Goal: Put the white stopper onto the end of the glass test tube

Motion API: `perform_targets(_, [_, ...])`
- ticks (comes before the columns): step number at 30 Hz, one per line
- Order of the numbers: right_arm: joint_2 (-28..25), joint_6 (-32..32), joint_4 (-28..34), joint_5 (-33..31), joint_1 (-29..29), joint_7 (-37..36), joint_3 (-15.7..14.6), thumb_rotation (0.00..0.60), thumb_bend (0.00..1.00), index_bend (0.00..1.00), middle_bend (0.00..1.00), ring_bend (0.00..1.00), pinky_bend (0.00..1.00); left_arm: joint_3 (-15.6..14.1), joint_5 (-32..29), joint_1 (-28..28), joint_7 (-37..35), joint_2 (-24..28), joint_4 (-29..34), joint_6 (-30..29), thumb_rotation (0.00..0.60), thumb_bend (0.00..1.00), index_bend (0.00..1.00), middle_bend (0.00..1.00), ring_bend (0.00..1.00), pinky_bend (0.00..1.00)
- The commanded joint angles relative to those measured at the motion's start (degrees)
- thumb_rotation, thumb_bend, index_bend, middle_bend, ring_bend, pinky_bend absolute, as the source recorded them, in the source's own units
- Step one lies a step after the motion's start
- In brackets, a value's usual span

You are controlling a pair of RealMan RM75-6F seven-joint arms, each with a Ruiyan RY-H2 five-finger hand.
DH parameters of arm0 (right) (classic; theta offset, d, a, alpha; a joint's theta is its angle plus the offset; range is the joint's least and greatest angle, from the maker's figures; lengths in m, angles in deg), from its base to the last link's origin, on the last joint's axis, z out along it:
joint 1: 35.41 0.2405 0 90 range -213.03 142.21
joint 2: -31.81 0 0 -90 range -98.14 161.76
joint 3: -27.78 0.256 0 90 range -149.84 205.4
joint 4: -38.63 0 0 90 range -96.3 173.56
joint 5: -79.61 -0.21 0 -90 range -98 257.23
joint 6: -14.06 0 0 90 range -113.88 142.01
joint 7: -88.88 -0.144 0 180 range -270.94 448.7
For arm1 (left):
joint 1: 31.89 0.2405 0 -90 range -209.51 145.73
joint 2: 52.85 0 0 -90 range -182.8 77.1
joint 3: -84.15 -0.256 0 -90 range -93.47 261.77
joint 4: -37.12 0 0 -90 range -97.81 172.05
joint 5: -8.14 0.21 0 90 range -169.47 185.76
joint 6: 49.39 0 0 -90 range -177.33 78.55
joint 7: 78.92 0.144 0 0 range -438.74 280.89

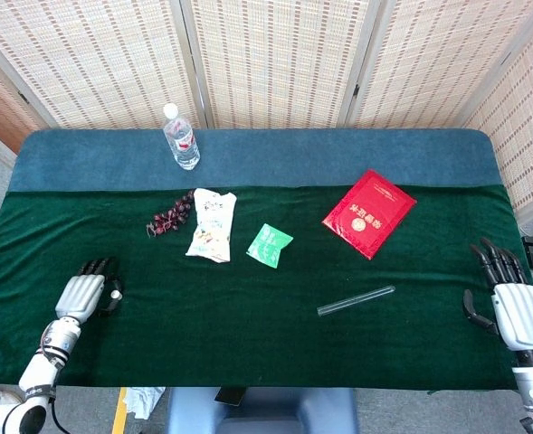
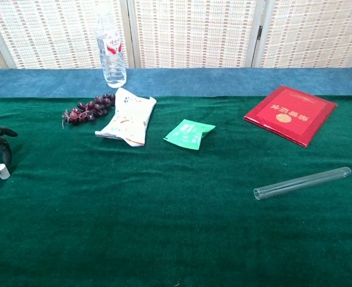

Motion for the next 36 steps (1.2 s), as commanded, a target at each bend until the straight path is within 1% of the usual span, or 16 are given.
perform_targets(1, [0.0, 0.0, 0.0, 0.0, 0.0, 0.0, 0.0, 0.529, 0.64, 0.00, 0.00, 0.00, 0.00, 0.0, 0.0, -0.1, 0.4, 0.0, -0.1, 0.0, 0.600, 0.46, 0.48, 0.11, 0.00, 0.00])
perform_targets(13, [-0.1, 0.2, 0.2, 0.5, 0.3, 0.3, -0.1, 0.529, 0.64, 0.00, 0.00, 0.00, 0.00, 0.2, 1.0, 0.3, -0.5, -0.1, -0.4, -1.6, 0.600, 0.46, 0.58, 0.14, 0.02, 0.00])
perform_targets(20, [-0.3, 1.8, 1.2, 2.1, 2.0, 1.6, -0.1, 0.530, 0.64, 0.00, 0.00, 0.00, 0.00, 1.0, 3.0, 0.5, -1.4, 2.2, 2.9, -4.1, 0.600, 0.47, 0.59, 0.16, 0.02, 0.00])
perform_targets(22, [-0.3, 2.9, 1.9, 2.8, 3.1, 2.8, 0.0, 0.530, 0.64, 0.00, 0.01, 0.04, 0.00, 1.4, 3.7, 0.6, -2.1, 3.2, 4.7, -4.8, 0.600, 0.47, 0.59, 0.16, 0.03, 0.00])
perform_targets(23, [-0.3, 3.5, 2.3, 3.1, 3.6, 3.4, 0.0, 0.529, 0.64, 0.00, 0.02, 0.07, 0.00, 1.5, 3.9, 0.6, -2.5, 3.6, 5.4, -5.0, 0.600, 0.47, 0.59, 0.17, 0.03, 0.00])
perform_targets(24, [-0.2, 3.9, 2.7, 3.4, 4.2, 4.1, 0.2, 0.529, 0.64, 0.00, 0.04, 0.11, 0.00, 1.7, 4.2, 0.5, -2.8, 4.0, 6.0, -5.2, 0.600, 0.47, 0.60, 0.17, 0.03, 0.00])
perform_targets(25, [0.1, 4.5, 3.1, 3.8, 4.9, 5.1, 0.4, 0.528, 0.64, 0.00, 0.08, 0.16, 0.02, 1.7, 4.7, 0.5, -2.9, 4.5, 6.8, -5.5, 0.600, 0.47, 0.60, 0.17, 0.03, 0.00])
perform_targets(26, [0.4, 5.0, 3.4, 3.9, 5.5, 5.8, 0.5, 0.527, 0.64, 0.00, 0.13, 0.21, 0.05, 1.7, 5.0, 0.5, -2.8, 4.8, 7.3, -5.8, 0.600, 0.47, 0.60, 0.17, 0.04, 0.00])
perform_targets(27, [0.6, 5.6, 3.7, 4.0, 6.1, 6.4, 0.8, 0.528, 0.64, 0.00, 0.19, 0.29, 0.12, 1.7, 5.2, 0.5, -2.6, 5.0, 7.8, -6.0, 0.600, 0.47, 0.60, 0.17, 0.04, 0.00])
perform_targets(29, [1.4, 7.1, 3.9, 4.0, 7.6, 7.6, 1.3, 0.529, 0.64, 0.02, 0.33, 0.46, 0.33, 1.7, 5.8, 0.5, -2.2, 5.6, 9.0, -6.4, 0.600, 0.47, 0.60, 0.17, 0.04, 0.00])
perform_targets(31, [1.8, 9.2, 3.9, 3.9, 9.0, 7.9, 1.4, 0.529, 0.63, 0.09, 0.49, 0.67, 0.61, 1.5, 6.1, 0.5, -1.8, 6.1, 10.1, -6.7, 0.600, 0.47, 0.60, 0.17, 0.04, 0.00])
perform_targets(32, [2.2, 10.5, 3.8, 4.0, 10.0, 8.1, 1.4, 0.528, 0.60, 0.11, 0.55, 0.73, 0.70, 1.5, 6.4, 0.5, -1.6, 6.4, 10.7, -7.0, 0.600, 0.47, 0.60, 0.17, 0.04, 0.00])
perform_targets(34, [3.0, 12.6, 3.3, 4.0, 11.6, 9.0, 1.5, 0.528, 0.56, 0.17, 0.66, 0.82, 0.80, 1.4, 6.7, 0.7, -1.4, 6.8, 11.5, -7.5, 0.600, 0.47, 0.60, 0.17, 0.04, 0.00])
perform_targets(36, [3.8, 14.4, 2.9, 3.5, 12.9, 9.9, 1.5, 0.528, 0.54, 0.22, 0.73, 0.89, 0.87, 1.3, 6.8, 0.9, -1.2, 7.1, 12.1, -7.9, 0.600, 0.47, 0.60, 0.17, 0.04, 0.00])
